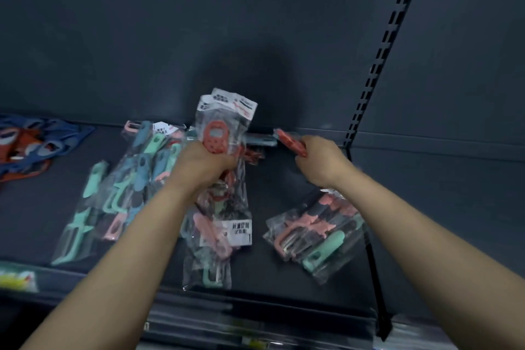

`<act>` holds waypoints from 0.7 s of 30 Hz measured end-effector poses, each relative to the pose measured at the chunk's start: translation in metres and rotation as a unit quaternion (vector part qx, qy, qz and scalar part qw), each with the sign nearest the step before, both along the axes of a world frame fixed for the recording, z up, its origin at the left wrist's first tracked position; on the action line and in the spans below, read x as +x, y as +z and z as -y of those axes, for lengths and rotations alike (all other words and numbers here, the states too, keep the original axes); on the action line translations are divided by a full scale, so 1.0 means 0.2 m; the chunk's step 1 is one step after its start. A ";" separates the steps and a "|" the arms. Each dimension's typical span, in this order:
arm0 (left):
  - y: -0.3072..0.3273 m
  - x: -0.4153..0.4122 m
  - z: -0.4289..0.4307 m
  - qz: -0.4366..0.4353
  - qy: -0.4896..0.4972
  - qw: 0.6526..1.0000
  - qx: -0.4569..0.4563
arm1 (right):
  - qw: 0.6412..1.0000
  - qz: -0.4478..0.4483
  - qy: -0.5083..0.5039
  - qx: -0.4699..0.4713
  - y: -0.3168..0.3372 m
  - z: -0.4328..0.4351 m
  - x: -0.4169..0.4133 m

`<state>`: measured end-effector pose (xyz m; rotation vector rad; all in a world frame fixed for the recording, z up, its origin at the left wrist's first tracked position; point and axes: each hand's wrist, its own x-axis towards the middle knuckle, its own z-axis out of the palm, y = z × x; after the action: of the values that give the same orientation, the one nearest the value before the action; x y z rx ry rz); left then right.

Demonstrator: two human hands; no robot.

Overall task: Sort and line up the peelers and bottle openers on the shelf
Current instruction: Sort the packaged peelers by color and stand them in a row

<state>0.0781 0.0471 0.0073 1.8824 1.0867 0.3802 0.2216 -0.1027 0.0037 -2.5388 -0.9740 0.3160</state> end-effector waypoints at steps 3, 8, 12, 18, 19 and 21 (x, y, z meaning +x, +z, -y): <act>0.01 -0.09 -0.09 0.035 0.074 0.997 -0.004 | 0.998 0.038 0.045 -0.007 -0.03 -0.14 -0.04; -0.01 -0.21 -0.21 0.050 0.132 0.990 -0.021 | 0.993 0.047 0.106 0.001 -0.08 -0.34 -0.07; -0.03 -0.25 -0.28 0.078 0.162 0.983 -0.040 | 0.987 0.095 0.122 -0.032 -0.13 -0.45 -0.09; -0.03 -0.26 -0.34 0.102 0.158 0.981 -0.048 | 0.980 0.159 0.090 -0.072 -0.11 -0.50 -0.11; -0.03 -0.25 -0.34 0.100 0.151 0.982 -0.046 | 0.983 0.147 0.087 -0.069 -0.10 -0.49 -0.10; -0.04 -0.22 -0.34 0.104 0.137 0.984 -0.053 | 0.986 0.119 0.092 -0.068 -0.09 -0.46 -0.09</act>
<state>0.0339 0.1147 -0.0004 1.5628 1.1996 0.6484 0.2034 -0.0107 -0.0141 -2.6589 -1.3233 0.1344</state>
